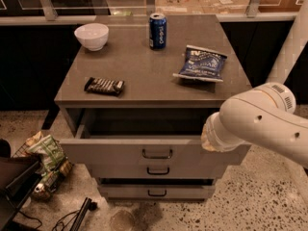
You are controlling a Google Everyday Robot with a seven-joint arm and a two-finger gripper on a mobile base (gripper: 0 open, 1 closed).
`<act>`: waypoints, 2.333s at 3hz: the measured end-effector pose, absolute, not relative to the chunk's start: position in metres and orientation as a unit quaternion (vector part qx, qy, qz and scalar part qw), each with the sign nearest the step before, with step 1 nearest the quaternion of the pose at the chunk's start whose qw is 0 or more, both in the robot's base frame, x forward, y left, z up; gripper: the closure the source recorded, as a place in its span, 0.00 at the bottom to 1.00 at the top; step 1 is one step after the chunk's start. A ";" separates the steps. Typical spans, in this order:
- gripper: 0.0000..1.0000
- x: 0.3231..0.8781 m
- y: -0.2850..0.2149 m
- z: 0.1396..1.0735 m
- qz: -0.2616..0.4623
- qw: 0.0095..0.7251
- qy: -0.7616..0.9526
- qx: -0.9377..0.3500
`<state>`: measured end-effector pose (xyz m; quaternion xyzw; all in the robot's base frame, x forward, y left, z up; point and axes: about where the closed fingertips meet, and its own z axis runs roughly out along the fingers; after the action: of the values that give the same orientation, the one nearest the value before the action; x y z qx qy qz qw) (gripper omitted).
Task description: Close top drawer
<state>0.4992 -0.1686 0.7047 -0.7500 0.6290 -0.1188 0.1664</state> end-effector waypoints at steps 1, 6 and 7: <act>1.00 0.533 -0.170 0.697 -0.108 0.208 0.622 -0.747; 1.00 0.517 -0.186 0.751 -0.142 0.183 0.604 -0.763; 1.00 0.470 -0.190 0.741 -0.113 0.165 0.633 -0.748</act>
Offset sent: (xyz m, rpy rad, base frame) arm 0.0277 -0.0008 -0.0061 0.0613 -0.0326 0.0171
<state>0.4704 -0.1900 0.7410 -0.7479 0.6329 -0.1130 0.1654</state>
